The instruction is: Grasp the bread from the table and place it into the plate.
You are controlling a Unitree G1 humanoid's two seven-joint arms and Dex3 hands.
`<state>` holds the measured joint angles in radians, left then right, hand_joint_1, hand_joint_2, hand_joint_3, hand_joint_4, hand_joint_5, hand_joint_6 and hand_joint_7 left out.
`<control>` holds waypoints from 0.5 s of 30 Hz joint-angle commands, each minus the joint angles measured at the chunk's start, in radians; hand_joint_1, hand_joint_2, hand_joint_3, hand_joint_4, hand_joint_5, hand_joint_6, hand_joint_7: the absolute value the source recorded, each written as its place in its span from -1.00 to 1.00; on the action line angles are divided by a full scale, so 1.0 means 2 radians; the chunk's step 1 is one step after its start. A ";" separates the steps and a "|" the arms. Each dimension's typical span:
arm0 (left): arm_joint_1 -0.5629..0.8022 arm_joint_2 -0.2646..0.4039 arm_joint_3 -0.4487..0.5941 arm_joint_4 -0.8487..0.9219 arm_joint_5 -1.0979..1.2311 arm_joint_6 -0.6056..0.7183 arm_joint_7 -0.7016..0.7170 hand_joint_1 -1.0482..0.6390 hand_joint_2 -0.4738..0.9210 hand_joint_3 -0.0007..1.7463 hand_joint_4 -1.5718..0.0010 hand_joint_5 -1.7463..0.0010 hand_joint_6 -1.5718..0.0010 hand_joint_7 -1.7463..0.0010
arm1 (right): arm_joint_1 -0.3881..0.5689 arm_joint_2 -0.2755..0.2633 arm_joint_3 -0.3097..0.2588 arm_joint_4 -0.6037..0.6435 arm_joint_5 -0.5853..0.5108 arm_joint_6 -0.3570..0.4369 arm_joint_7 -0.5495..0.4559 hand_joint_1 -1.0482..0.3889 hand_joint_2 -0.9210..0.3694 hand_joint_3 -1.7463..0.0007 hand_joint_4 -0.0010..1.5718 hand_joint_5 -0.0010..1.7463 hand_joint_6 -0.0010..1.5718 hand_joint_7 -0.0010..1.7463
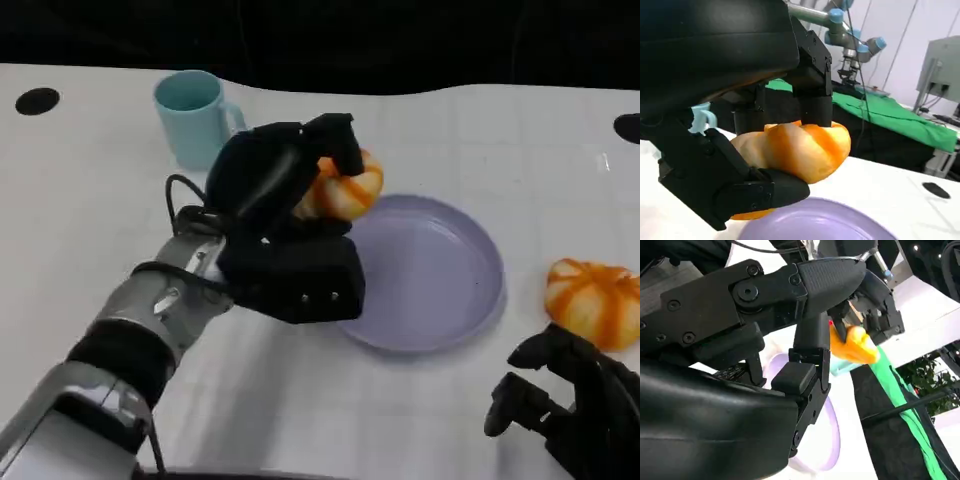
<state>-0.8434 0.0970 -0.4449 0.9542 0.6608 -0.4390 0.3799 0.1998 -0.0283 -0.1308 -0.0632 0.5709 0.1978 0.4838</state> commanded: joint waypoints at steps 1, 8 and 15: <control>-0.029 -0.012 -0.010 0.022 0.002 -0.007 -0.008 0.01 0.45 0.38 -0.18 -1.00 0.11 -1.00 | 0.005 -0.002 -0.004 -0.006 0.000 -0.006 0.000 -0.26 -1.00 0.77 -0.09 0.78 -0.01 0.22; -0.058 -0.038 -0.027 0.053 0.006 -0.004 -0.025 -0.01 0.49 0.30 -0.17 -1.00 0.11 -1.00 | 0.006 -0.001 -0.002 -0.009 0.001 -0.005 0.001 -0.25 -1.00 0.76 -0.10 0.78 -0.02 0.24; -0.078 -0.054 -0.052 0.076 0.020 0.015 -0.042 -0.03 0.51 0.11 -0.12 -1.00 0.16 -1.00 | 0.011 0.001 0.000 -0.016 -0.001 -0.005 -0.002 -0.25 -1.00 0.75 -0.09 0.78 -0.02 0.25</control>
<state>-0.9679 -0.0095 -0.5294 1.0900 0.6813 -0.4260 0.3147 0.2118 -0.0212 -0.1262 -0.0769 0.5702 0.1964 0.4835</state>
